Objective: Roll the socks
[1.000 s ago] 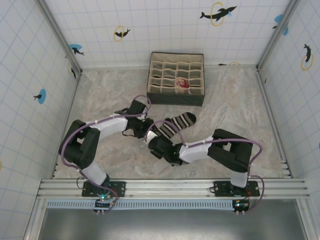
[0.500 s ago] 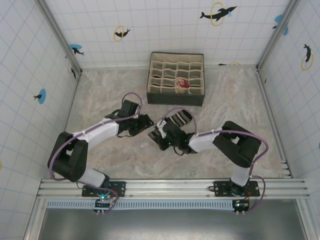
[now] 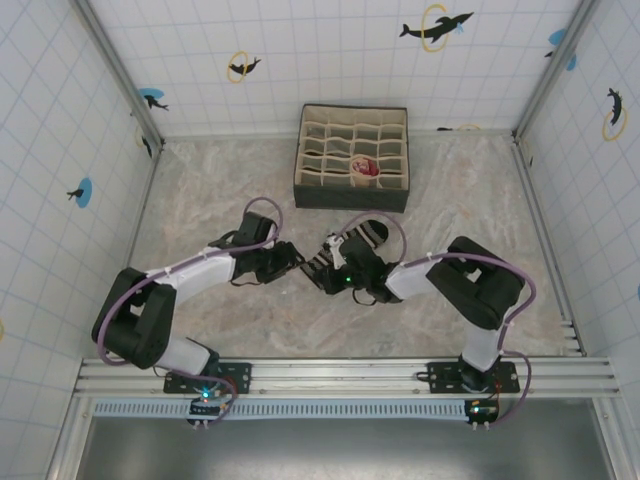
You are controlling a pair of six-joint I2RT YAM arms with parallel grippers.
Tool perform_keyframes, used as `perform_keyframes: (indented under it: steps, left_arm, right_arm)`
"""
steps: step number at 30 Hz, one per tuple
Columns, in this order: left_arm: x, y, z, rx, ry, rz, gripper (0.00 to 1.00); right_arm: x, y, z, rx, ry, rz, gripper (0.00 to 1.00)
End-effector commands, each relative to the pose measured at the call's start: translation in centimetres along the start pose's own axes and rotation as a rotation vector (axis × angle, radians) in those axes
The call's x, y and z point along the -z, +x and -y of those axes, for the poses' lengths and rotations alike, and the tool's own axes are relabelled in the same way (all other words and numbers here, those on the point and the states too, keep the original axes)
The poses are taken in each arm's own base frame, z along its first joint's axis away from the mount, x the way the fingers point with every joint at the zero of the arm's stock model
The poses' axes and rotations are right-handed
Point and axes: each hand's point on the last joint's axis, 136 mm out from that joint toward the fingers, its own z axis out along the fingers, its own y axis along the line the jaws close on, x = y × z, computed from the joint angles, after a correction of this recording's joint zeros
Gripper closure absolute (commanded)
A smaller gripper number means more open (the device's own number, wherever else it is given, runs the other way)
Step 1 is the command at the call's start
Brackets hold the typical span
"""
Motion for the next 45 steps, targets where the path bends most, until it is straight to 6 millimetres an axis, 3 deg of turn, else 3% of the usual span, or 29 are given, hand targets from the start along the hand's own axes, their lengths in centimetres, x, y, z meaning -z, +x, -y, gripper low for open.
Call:
perform_keyframes:
  steps: [1, 5, 16, 20, 26, 32, 37, 45]
  left_arm:
    - [0.0, 0.2, 1.7, -0.048, 0.115, -0.002, 0.40]
    - [-0.7, 0.7, 1.4, -0.054, 0.133, -0.008, 0.49]
    - [-2.7, 1.0, 2.2, -0.041, 0.150, -0.015, 0.49]
    - [-3.6, 1.4, 1.9, -0.016, 0.134, -0.037, 0.57]
    - [-4.6, 2.3, 0.4, 0.024, 0.078, -0.059, 0.63]
    - [-5.4, 2.1, -0.2, 0.047, 0.039, -0.062, 0.74]
    - [-5.4, 1.3, 0.0, 0.041, 0.003, -0.064, 1.00]
    - [-4.4, 1.3, 1.2, 0.026, -0.003, -0.099, 1.00]
  right_arm:
    - [0.1, 4.7, 1.1, -0.236, -0.092, -0.157, 1.00]
    - [0.2, 3.9, 1.3, -0.373, -0.153, -0.158, 1.00]
    - [-0.2, 4.1, 2.8, -0.521, -0.143, -0.193, 1.00]
    - [-0.2, 4.3, 3.3, -0.556, -0.138, -0.193, 1.00]
    - [0.0, 3.9, 3.5, -0.591, -0.155, -0.177, 1.00]
    - [0.2, 3.5, 3.3, -0.582, -0.175, -0.161, 0.99]
    - [1.0, 2.9, 3.1, -0.518, -0.163, -0.121, 0.74]
    - [3.5, 0.4, 4.2, -0.171, 0.136, -0.038, 0.54]
